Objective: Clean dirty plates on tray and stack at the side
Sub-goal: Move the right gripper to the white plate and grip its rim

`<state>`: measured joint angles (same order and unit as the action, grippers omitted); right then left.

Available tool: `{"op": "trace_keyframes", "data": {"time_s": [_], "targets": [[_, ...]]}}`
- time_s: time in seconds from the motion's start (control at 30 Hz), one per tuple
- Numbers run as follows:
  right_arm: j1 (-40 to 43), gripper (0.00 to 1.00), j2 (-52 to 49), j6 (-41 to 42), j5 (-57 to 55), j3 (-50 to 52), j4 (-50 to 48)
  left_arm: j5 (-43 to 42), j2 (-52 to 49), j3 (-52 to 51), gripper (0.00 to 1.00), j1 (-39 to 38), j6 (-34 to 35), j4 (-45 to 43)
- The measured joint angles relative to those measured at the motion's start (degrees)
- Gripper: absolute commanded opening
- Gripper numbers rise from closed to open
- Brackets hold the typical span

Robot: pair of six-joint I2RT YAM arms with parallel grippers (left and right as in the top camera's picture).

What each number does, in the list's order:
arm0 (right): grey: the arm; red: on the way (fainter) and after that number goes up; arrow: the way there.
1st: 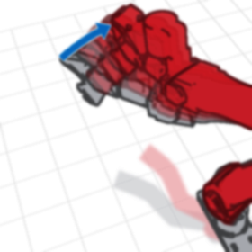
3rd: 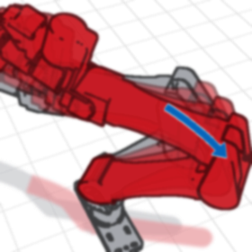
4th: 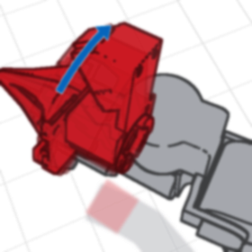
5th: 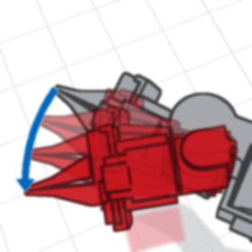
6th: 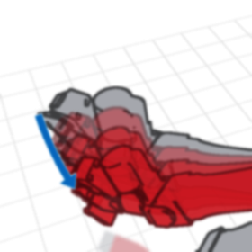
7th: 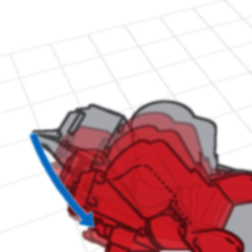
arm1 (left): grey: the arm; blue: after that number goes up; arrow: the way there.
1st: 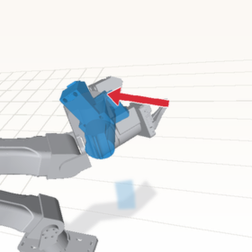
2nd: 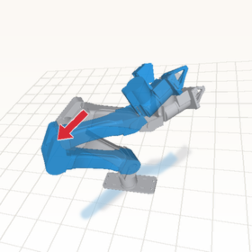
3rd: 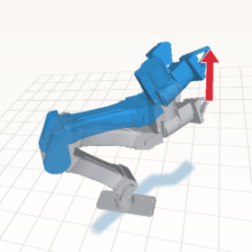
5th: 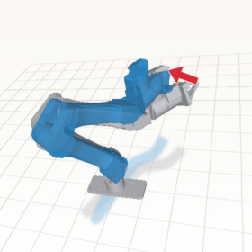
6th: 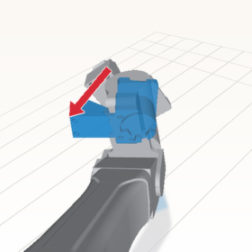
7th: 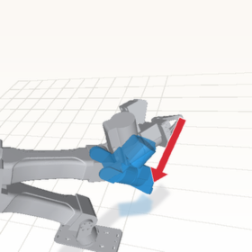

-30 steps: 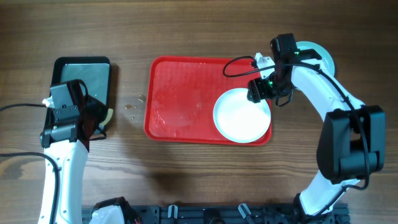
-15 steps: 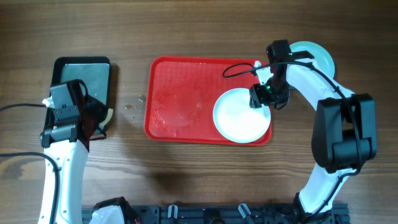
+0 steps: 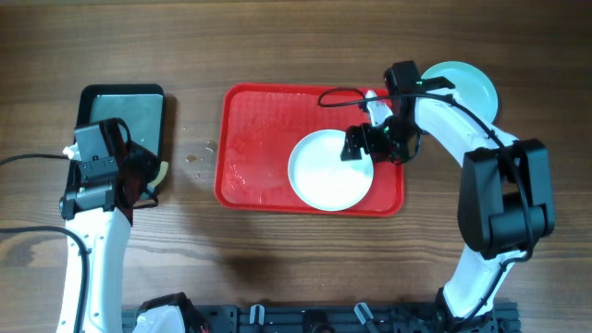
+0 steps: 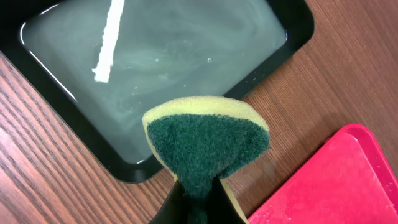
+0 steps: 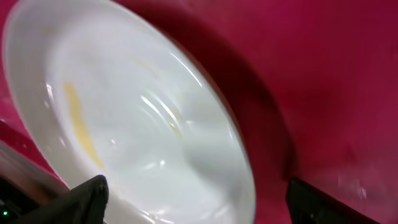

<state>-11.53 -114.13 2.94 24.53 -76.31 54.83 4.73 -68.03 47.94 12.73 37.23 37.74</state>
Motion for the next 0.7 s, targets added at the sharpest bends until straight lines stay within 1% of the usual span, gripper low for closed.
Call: {"op": "trace_keyframes", "data": {"time_s": [0.03,0.07,0.1,0.17,0.3,0.43,0.5,0.6,0.67,0.7], "targets": [[0.00,0.81,0.00,0.59,-1.55,0.02,2.21,0.00,0.00,0.00,0.04,0.00,0.00,0.00],[-0.02,0.68,0.00,1.07,-2.23,0.02,3.08,0.00,0.00,0.00,0.04,0.00,0.00,0.00],[-0.09,0.59,0.00,1.22,-2.91,0.02,3.48,0.00,0.00,0.00,0.04,0.00,0.00,-0.07],[-0.42,0.44,0.00,2.29,-4.04,0.00,3.85,0.00,0.00,0.00,0.04,0.00,0.00,-0.46],[-2.67,0.40,0.00,2.97,-5.14,0.02,2.78,0.00,0.00,0.00,0.04,0.00,0.00,-0.57],[-5.07,0.39,0.00,4.68,-7.08,0.00,1.75,-0.33,0.00,0.00,0.04,0.00,0.00,-0.59],[-5.79,0.34,0.00,5.22,-8.76,0.00,1.68,-0.44,0.00,0.00,0.04,0.00,-0.02,-0.59],[-6.19,0.23,0.00,6.01,-10.80,0.00,0.39,-0.66,0.00,0.00,0.04,0.00,0.00,-0.59],[-6.23,0.23,0.00,6.91,-11.82,0.00,-0.85,-0.87,0.00,0.00,0.04,0.00,0.00,-0.59],[-6.23,0.26,0.00,7.96,-12.74,0.04,-1.64,-1.33,0.00,0.00,0.04,0.00,0.00,-0.59]]}}
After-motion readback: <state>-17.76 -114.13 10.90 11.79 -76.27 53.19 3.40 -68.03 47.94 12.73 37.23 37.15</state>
